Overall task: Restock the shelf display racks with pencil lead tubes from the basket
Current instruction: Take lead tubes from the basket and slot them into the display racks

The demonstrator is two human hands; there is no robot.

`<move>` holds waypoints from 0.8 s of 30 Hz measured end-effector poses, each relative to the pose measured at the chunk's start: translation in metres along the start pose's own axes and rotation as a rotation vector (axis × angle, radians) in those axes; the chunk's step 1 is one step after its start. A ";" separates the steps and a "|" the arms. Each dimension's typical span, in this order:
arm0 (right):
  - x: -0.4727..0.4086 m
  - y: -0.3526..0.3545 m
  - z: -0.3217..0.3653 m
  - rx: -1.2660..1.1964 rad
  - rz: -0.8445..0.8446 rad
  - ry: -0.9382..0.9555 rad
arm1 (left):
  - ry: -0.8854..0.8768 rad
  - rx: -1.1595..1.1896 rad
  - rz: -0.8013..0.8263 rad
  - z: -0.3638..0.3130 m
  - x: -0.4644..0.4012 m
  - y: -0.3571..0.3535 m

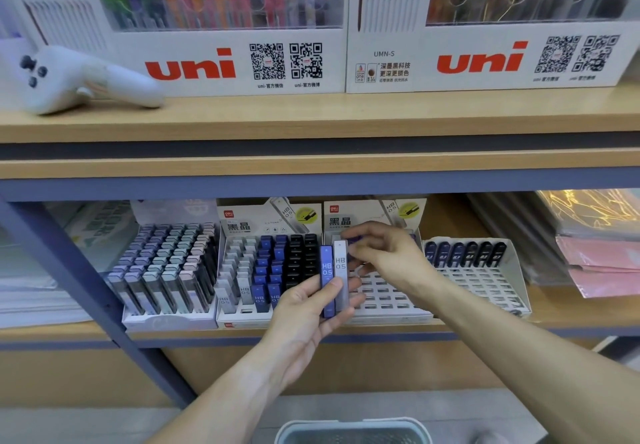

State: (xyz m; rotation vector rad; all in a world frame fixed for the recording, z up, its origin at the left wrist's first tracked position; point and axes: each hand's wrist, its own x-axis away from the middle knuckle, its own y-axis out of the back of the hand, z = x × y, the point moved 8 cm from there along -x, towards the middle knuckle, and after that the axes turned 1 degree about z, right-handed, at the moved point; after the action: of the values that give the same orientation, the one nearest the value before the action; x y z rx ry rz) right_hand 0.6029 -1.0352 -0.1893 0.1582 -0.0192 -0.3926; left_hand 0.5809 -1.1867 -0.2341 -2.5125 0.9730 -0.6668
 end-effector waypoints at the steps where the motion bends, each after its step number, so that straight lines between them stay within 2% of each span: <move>1: 0.002 -0.001 0.003 -0.030 0.011 0.003 | -0.004 -0.013 -0.002 -0.001 0.001 0.001; 7: 0.011 -0.024 0.019 0.000 0.097 0.081 | -0.026 -0.050 -0.012 -0.009 0.020 0.018; 12: 0.013 -0.064 0.031 0.030 0.102 0.137 | -0.033 -0.028 -0.062 -0.017 0.045 0.052; 14: 0.010 -0.082 0.032 0.058 0.074 0.168 | -0.038 0.007 -0.132 -0.019 0.053 0.073; 17: 0.005 -0.102 0.035 0.068 -0.017 0.239 | -0.057 0.079 -0.329 -0.022 0.063 0.114; 20: 0.008 -0.121 0.044 0.236 -0.058 0.387 | -0.067 0.067 -0.475 -0.025 0.072 0.145; 24: 0.011 -0.145 0.040 0.539 -0.061 0.567 | -0.092 0.040 -0.522 -0.029 0.080 0.157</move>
State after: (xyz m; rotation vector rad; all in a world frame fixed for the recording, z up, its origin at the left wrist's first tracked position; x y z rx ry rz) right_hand 0.5561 -1.1782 -0.1725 0.7992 0.4428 -0.3851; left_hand 0.5346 -1.3561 -0.2632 -2.7461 0.2593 -0.6933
